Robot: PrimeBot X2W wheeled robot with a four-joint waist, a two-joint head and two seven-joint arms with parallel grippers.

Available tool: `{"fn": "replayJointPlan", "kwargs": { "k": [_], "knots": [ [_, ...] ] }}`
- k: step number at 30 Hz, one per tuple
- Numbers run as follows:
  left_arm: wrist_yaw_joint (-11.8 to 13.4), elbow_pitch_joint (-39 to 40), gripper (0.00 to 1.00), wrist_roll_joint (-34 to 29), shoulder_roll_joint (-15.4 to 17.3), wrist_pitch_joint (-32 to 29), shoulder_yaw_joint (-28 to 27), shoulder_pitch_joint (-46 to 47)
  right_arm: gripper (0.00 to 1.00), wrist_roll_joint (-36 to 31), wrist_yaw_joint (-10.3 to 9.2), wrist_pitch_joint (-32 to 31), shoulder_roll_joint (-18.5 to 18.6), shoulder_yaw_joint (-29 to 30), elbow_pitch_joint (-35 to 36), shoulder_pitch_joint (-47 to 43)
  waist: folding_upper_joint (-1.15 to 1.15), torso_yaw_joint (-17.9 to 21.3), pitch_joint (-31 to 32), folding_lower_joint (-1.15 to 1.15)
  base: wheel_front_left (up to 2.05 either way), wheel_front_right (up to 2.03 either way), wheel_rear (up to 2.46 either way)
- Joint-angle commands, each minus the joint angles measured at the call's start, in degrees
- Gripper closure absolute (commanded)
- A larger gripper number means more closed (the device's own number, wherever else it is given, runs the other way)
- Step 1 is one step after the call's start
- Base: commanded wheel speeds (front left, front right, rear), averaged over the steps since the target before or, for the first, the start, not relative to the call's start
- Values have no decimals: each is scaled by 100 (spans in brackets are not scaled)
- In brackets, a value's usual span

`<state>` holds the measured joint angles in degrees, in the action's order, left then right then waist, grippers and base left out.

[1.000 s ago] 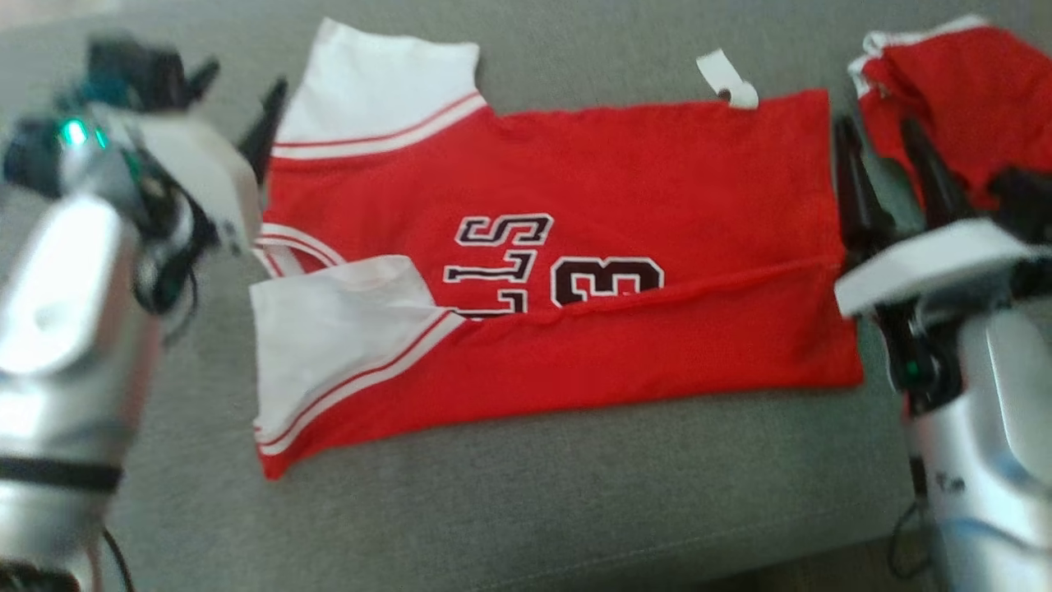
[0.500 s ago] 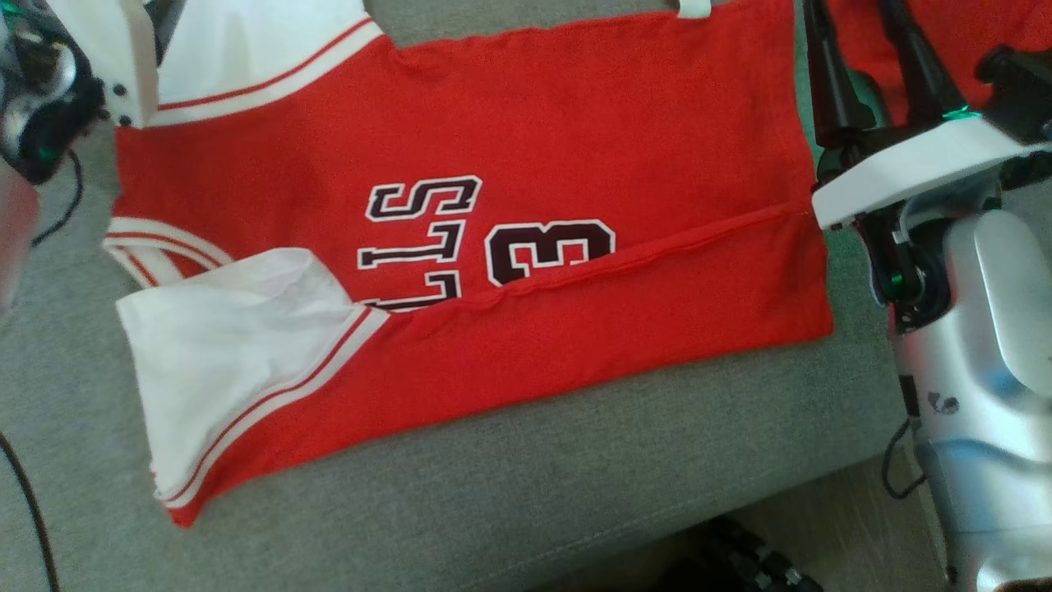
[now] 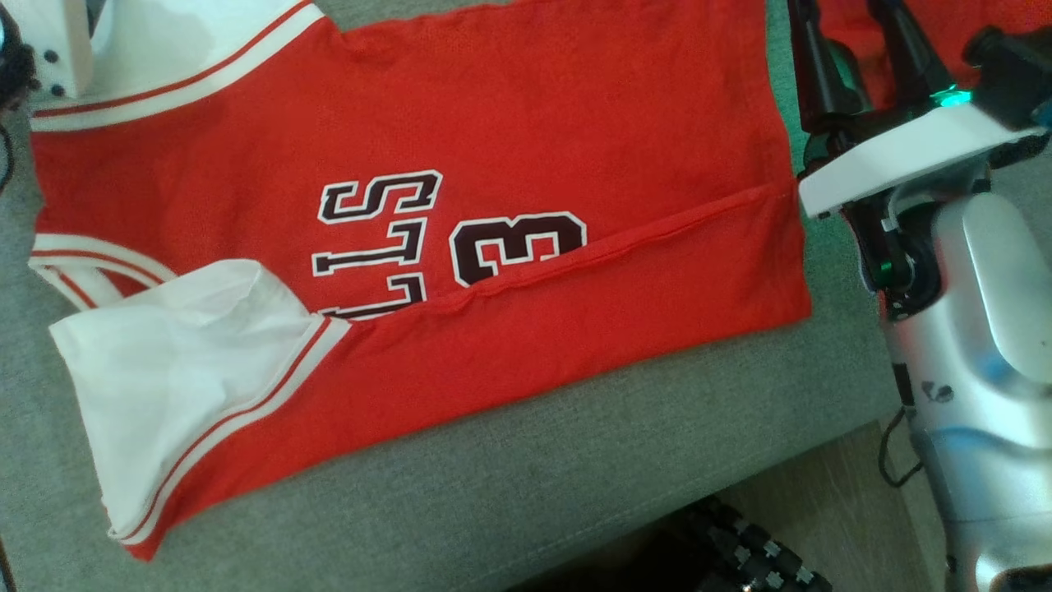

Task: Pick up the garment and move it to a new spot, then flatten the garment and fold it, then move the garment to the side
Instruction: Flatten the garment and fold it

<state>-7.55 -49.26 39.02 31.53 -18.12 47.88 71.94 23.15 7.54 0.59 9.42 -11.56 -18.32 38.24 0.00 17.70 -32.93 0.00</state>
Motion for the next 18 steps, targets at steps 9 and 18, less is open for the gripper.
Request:
{"fn": "replayJointPlan", "kwargs": {
  "k": [9, 18],
  "knots": [
    [7, 283, 100, 578, 351, -113, 521, 378, 0, -42, -5, 13, 57, -99, 217, 72, 0, -109, -9, 0, 0, 0, 0],
    [7, 500, 100, 905, -2, 973, 842, 278, 0, -187, -5, -216, 390, 164, -108, 131, 0, -724, 520, 0, 0, 0, 0]
  ]
}}
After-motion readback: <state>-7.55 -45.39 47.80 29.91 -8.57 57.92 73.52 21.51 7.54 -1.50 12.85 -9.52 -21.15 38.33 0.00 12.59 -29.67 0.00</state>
